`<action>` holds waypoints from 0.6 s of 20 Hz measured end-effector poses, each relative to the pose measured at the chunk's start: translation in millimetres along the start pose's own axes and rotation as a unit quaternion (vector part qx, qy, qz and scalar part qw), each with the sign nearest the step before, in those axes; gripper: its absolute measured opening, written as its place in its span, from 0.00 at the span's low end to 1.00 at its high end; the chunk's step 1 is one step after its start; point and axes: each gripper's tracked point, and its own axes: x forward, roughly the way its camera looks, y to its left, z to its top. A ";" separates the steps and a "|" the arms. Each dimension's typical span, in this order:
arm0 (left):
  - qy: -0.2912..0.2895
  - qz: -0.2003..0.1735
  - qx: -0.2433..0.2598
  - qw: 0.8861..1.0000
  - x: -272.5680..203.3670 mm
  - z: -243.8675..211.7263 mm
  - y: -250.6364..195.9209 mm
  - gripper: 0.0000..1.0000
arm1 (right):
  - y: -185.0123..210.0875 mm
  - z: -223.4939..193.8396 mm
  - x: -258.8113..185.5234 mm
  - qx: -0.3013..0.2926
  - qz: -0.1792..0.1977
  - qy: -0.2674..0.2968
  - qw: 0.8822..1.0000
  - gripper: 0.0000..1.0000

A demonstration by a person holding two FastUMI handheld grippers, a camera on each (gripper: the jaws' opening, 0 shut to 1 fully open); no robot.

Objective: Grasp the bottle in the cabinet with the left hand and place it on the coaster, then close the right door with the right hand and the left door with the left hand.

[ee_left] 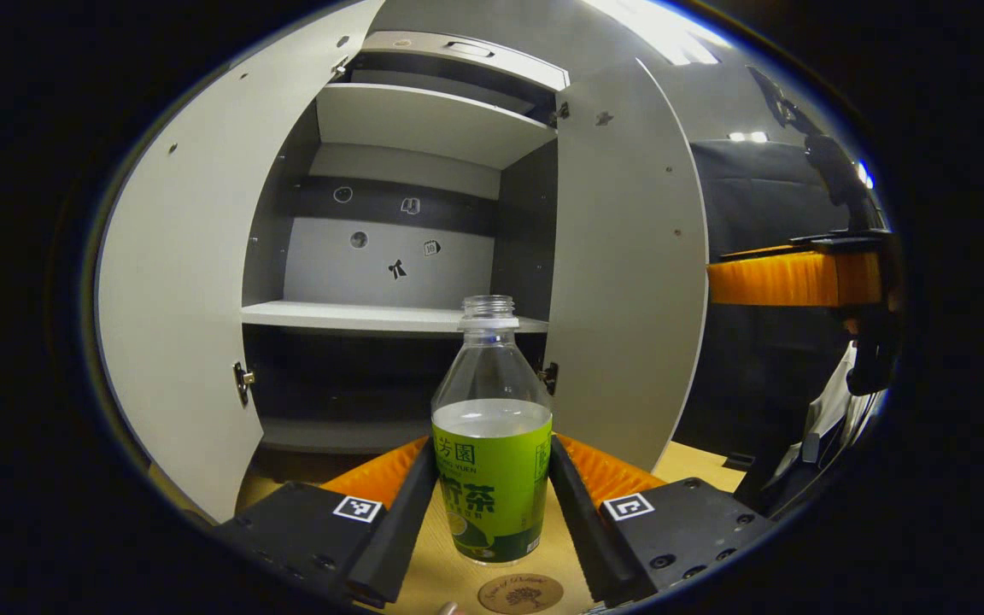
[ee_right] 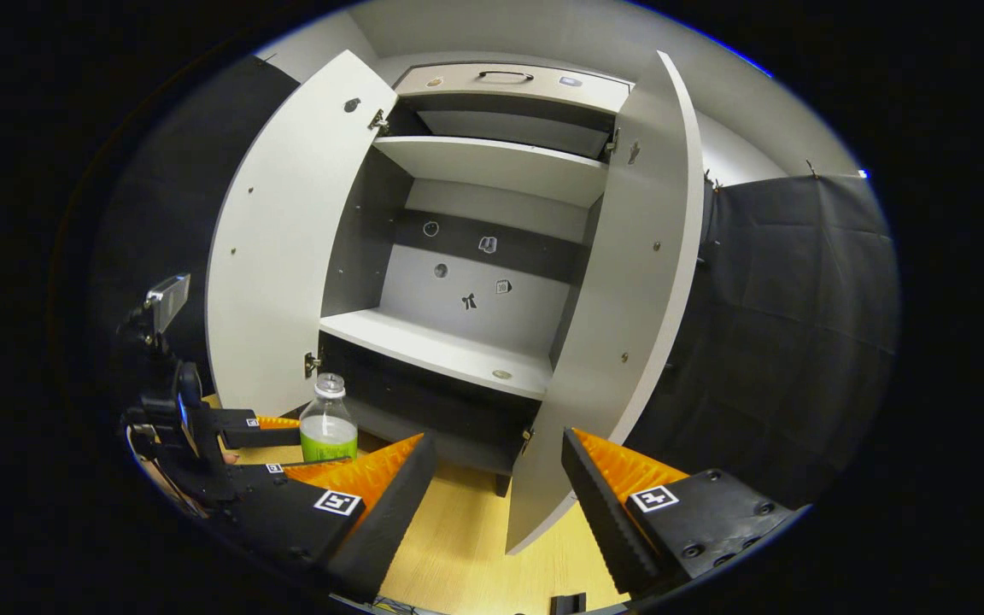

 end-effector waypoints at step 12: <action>0.004 0.048 0.003 0.999 -26.8 -90.3 -24.3 0.79 | 8.5 -79.7 -17.8 0.091 0.094 0.049 0.990 0.98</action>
